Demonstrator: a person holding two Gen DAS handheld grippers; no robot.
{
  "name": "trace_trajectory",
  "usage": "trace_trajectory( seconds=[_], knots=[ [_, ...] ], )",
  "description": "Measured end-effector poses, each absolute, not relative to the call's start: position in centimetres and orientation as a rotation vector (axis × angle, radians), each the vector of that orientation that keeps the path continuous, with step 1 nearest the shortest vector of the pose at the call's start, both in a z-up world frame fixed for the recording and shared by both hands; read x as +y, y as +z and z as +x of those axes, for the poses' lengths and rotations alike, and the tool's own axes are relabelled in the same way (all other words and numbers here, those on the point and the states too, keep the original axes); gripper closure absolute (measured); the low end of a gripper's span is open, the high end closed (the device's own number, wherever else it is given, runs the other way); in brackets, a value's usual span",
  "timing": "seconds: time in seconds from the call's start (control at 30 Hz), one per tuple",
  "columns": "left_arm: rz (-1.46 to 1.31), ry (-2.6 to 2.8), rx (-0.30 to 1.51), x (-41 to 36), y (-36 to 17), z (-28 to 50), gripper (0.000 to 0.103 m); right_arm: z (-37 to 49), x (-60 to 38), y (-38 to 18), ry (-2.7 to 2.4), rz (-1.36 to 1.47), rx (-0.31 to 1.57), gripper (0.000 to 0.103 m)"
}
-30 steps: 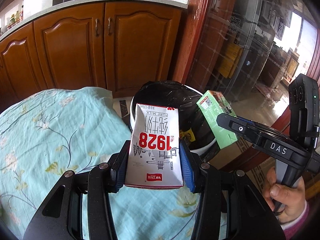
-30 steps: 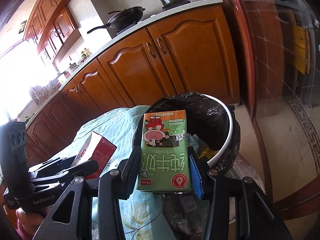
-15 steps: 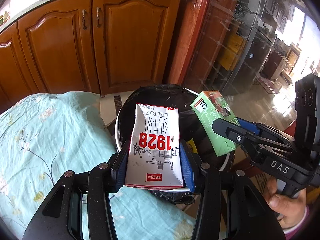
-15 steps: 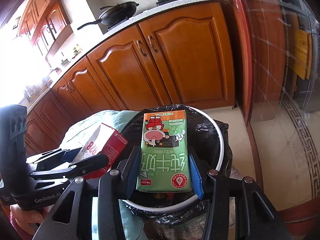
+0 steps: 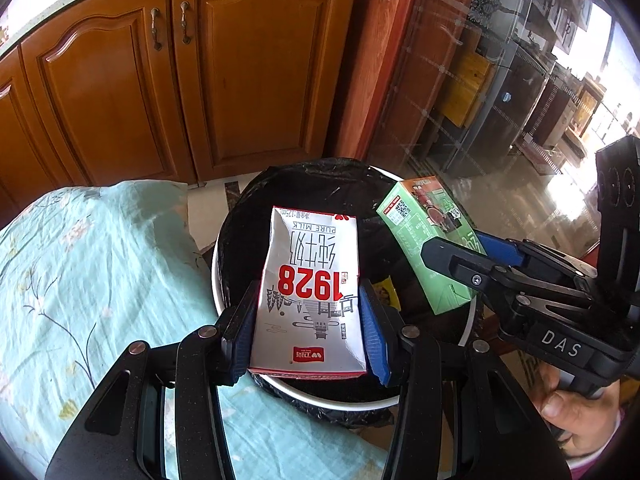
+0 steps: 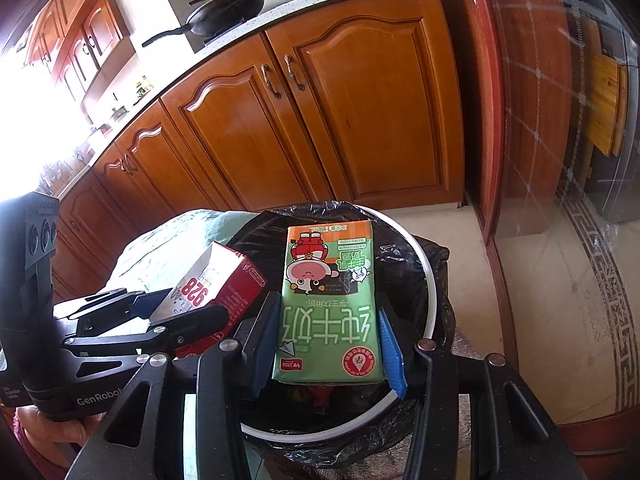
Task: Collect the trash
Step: 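Carry both milk cartons in both grippers over the bin, then open both grippers to drop the milk cartons into the bin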
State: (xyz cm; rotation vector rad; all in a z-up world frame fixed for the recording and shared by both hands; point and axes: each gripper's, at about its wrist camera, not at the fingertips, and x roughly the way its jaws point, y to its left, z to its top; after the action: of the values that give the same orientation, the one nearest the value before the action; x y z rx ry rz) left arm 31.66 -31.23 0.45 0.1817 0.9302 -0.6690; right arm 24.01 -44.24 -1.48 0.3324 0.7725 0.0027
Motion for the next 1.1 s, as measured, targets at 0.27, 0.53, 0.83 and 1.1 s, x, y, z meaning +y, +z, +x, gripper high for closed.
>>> trace_trajectory(
  seconds=[0.27, 0.53, 0.83, 1.1],
  knots=[
    [0.186, -0.661, 0.946, -31.3, -0.1, 32.0, 0.058, 24.4, -44.7, -2.0, 0.003, 0.339, 0.789, 0.057],
    [0.191, -0.66, 0.953, -31.6, -0.4, 32.1, 0.058, 24.7, -44.9, -2.2, 0.003, 0.341, 0.797, 0.057],
    [0.197, -0.66, 0.963, -32.0, -0.6, 32.2, 0.057, 24.7, -45.2, -2.4, -0.001, 0.347, 0.798, 0.057],
    [0.18, -0.652, 0.951, -31.3, 0.1, 31.8, 0.056, 24.4, -45.6, -2.2, 0.005, 0.387, 0.789, 0.054]
  ],
)
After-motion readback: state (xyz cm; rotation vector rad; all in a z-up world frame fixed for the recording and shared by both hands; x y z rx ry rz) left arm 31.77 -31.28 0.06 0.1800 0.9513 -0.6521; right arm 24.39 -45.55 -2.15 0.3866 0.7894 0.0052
